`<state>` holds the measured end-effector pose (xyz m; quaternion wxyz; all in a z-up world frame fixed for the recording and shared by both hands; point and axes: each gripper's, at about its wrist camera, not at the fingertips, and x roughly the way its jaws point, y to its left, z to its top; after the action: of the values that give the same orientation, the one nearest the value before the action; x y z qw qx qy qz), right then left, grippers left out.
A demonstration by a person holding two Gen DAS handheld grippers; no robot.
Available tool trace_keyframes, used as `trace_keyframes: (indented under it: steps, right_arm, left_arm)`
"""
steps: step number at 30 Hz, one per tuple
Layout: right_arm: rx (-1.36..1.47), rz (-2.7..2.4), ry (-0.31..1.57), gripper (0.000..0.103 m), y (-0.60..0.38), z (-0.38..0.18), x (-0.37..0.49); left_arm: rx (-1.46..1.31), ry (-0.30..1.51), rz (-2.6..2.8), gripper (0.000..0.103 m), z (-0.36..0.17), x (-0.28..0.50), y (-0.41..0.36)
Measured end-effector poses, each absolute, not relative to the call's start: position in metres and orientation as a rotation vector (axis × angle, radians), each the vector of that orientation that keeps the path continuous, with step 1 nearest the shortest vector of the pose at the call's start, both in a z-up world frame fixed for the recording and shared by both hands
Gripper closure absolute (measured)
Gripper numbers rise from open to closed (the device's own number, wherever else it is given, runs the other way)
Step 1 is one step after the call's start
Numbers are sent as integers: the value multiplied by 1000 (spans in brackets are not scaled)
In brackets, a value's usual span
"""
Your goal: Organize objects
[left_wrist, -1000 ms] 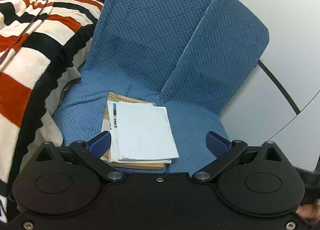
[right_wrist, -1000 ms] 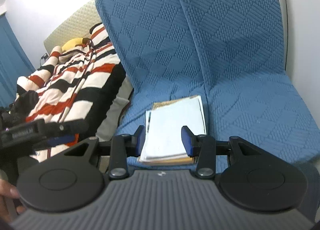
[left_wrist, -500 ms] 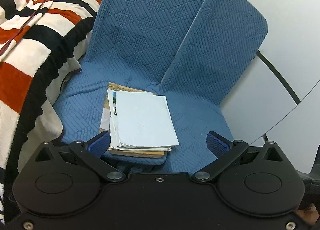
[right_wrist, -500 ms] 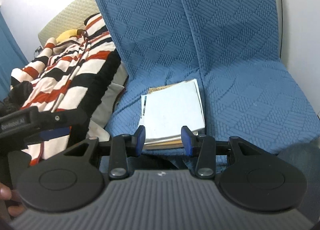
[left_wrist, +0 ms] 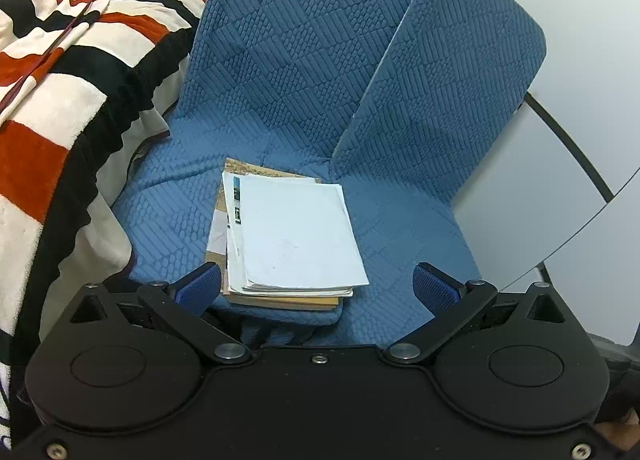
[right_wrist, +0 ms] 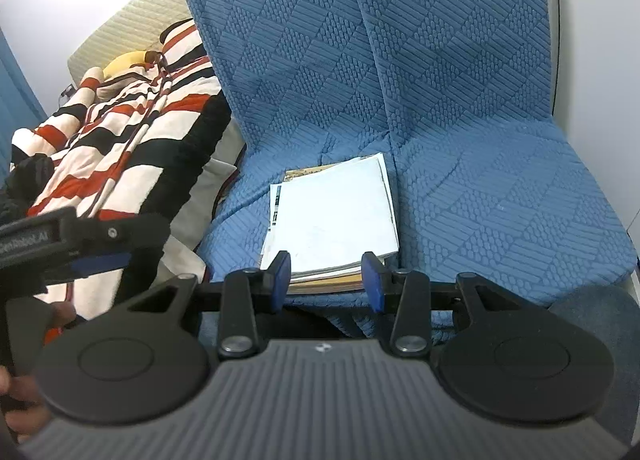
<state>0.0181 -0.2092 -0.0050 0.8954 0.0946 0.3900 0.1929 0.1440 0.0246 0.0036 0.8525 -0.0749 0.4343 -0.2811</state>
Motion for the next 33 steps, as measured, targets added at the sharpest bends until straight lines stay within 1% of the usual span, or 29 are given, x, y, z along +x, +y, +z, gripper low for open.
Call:
trace_keyframes:
  steps: [9,11,13,14,15,33]
  right_arm:
    - [198,391,845,60,-207,-15,24]
    - [190,384,843,49,-207,-15,23]
    - [198,378,833,14,-208,-15,24]
    - [211,380,830,11,-210,-15,24]
    - [218,377,831,13,-211,-15,25]
    - [190,356,857,13,-210,-20,28]
  left_arm:
    - [-157,921,-583,1,0,141,23]
    - [-155,918,-578,1,0,140,23]
    - [-150,915,-581,1,0,140,22]
    - [-150,918,-580,1,-1,140,21]
    - [-154,922,-580,1,-1,140,21]
    - [-160,930,-555,2,-5,142,26]
